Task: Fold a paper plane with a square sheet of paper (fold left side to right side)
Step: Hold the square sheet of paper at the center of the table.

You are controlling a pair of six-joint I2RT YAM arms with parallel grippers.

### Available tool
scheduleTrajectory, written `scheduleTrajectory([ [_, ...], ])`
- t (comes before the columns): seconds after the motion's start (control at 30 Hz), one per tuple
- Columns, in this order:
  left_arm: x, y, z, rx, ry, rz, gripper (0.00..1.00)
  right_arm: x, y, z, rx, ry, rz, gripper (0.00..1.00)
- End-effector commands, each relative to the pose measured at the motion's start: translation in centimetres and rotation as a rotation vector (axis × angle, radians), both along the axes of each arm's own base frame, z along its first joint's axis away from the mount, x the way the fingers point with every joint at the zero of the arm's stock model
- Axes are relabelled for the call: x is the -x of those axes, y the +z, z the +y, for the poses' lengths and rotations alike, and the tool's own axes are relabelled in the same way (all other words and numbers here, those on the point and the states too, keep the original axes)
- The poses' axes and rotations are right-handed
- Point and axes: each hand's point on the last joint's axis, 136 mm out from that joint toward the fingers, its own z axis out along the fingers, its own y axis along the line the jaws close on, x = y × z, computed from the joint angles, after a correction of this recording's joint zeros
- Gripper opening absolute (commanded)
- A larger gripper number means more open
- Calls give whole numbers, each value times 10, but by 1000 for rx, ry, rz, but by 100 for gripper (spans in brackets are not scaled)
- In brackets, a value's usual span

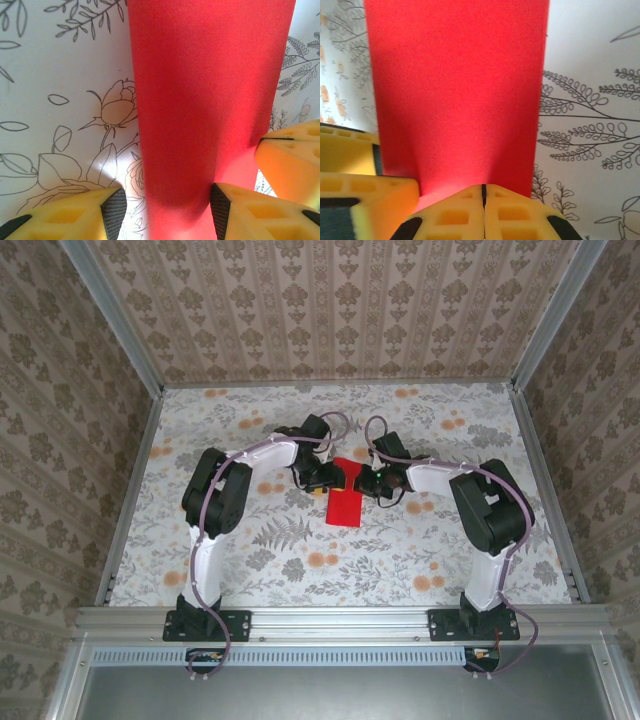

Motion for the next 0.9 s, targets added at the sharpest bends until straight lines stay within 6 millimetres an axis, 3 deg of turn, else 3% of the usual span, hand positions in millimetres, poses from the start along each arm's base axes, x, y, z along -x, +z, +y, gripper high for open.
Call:
scheduleTrajectory([
  [0.0, 24, -57, -2, -67, -39, 84, 53, 2, -7, 0, 22, 3, 39, 7],
  [0.2, 19, -41, -3, -43, -44, 48, 54, 11, -21, -8, 80, 5, 96, 6],
  [0.43, -4, 28, 4, 63, -20, -120, 58, 20, -31, -13, 114, 10, 136, 5],
  [0.57, -4, 56, 5, 143, -17, -179, 58, 21, -33, -12, 112, 15, 142, 5],
  [0.63, 0, 65, 1, 192, -19, -183, 54, 21, -32, -11, 110, 18, 142, 5],
  [0.73, 7, 74, -12, 298, -33, -161, 39, 21, -33, -10, 111, 22, 143, 5],
  [0.87, 18, 70, -30, 411, -59, -90, 25, 20, -33, -10, 116, 23, 143, 5],
])
